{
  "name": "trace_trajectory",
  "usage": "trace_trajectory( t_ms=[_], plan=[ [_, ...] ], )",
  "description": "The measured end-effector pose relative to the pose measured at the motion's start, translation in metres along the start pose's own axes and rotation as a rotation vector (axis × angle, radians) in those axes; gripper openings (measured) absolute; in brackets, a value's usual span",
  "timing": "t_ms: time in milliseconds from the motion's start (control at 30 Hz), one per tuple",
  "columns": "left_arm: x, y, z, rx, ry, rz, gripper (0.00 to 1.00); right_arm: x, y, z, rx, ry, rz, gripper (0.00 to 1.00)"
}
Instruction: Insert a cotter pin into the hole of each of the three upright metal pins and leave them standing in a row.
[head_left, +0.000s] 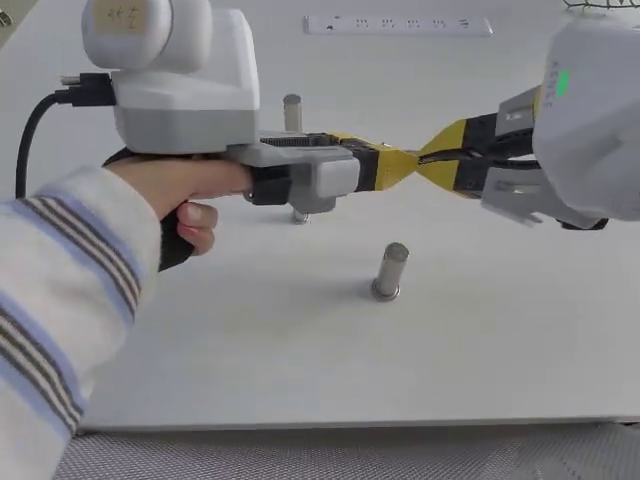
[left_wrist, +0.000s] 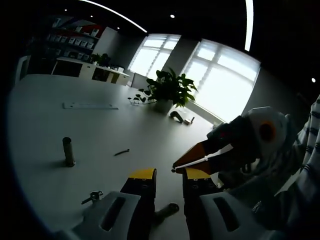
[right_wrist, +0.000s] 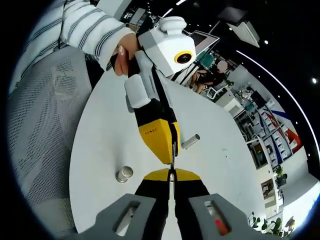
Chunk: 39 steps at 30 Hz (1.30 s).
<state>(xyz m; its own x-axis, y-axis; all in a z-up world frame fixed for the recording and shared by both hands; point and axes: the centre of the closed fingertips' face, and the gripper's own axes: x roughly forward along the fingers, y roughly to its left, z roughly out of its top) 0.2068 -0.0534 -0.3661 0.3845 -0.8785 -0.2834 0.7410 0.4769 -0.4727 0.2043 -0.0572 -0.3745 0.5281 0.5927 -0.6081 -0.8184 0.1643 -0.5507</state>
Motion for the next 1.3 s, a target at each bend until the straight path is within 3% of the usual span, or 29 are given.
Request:
trace_trajectory(
  t_ms=[167, 467, 867, 967, 1067, 1300],
  plan=[
    [0.0, -0.003, -0.002, -0.018, 0.01, -0.014, 0.07, 0.0, 0.002, 0.001, -0.014, -0.001, 0.005, 0.0],
    [0.002, -0.006, -0.007, -0.025, 0.033, -0.027, 0.0, 0.001, 0.006, 0.003, -0.016, -0.002, 0.012, 0.0],
    [0.001, -0.009, -0.016, -0.046, 0.083, -0.05, 0.0, 0.002, 0.013, 0.005, -0.034, 0.004, 0.04, 0.0],
    [0.0, -0.009, -0.02, 0.009, 0.093, -0.04, 0.0, 0.003, 0.016, 0.004, -0.031, 0.008, 0.051, 0.0],
    [-0.001, -0.01, -0.024, 0.008, 0.113, -0.039, 0.0, 0.003, 0.021, 0.003, -0.014, 0.008, 0.076, 0.0],
    [0.0, -0.006, -0.021, 0.005, 0.105, -0.028, 0.0, 0.002, 0.021, 0.004, -0.003, 0.002, 0.068, 0.0]
  ],
)
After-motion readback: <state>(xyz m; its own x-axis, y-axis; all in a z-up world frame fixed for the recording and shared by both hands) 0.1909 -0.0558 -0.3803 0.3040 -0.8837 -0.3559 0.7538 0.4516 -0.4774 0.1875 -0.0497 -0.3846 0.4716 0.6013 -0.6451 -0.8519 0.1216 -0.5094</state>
